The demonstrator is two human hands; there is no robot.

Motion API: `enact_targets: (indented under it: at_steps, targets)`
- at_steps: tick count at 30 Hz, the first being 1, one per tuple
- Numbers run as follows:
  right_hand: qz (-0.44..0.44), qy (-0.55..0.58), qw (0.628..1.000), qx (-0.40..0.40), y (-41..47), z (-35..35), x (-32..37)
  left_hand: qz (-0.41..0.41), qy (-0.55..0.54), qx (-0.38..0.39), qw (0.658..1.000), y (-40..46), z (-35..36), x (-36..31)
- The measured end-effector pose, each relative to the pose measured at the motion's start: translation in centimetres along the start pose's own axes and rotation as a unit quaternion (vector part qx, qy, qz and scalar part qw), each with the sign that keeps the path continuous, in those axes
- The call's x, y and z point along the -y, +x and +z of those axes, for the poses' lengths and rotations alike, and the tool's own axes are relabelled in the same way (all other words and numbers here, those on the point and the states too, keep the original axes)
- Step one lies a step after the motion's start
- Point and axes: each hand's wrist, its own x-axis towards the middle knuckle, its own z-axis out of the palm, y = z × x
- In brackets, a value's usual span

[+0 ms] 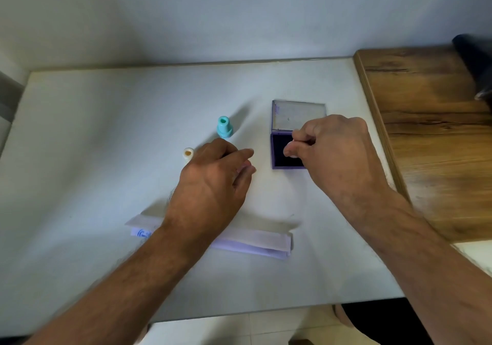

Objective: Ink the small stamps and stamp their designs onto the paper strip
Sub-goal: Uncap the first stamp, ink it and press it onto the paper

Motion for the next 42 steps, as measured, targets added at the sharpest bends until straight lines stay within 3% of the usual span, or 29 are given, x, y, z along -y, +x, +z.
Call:
enact_targets:
  at_steps: [8,12,17,19,22,25,42]
  targets:
    - [0.023,0.019,0.999,0.043,0.5,-0.1,-0.1,0.004,-0.008,-0.002,1.0,0.0,-0.3,-0.1]
    - [-0.06,-0.062,0.995,-0.042,0.0,0.3,-0.4,0.007,-0.008,-0.01,1.0,0.1,-0.3,-0.2]
    - [-0.063,-0.069,0.995,-0.039,-0.2,0.1,-0.1,0.015,-0.015,-0.02,1.0,0.1,-0.5,-0.2]
    - [-0.054,-0.058,0.997,-0.015,0.0,-0.2,0.3,0.02,-0.014,-0.026,0.999,0.1,-0.5,-0.2]
    - [0.048,-0.028,0.994,0.096,1.0,-0.9,1.1,0.023,-0.016,-0.033,0.999,0.1,-0.5,-0.1]
    - [0.076,-0.021,0.989,0.126,1.4,-1.1,1.3,0.016,-0.016,-0.032,0.999,0.0,-0.6,-0.1]
    - [0.036,-0.026,0.997,0.069,1.3,-0.7,0.6,0.015,-0.027,-0.031,0.999,0.1,-0.3,0.3]
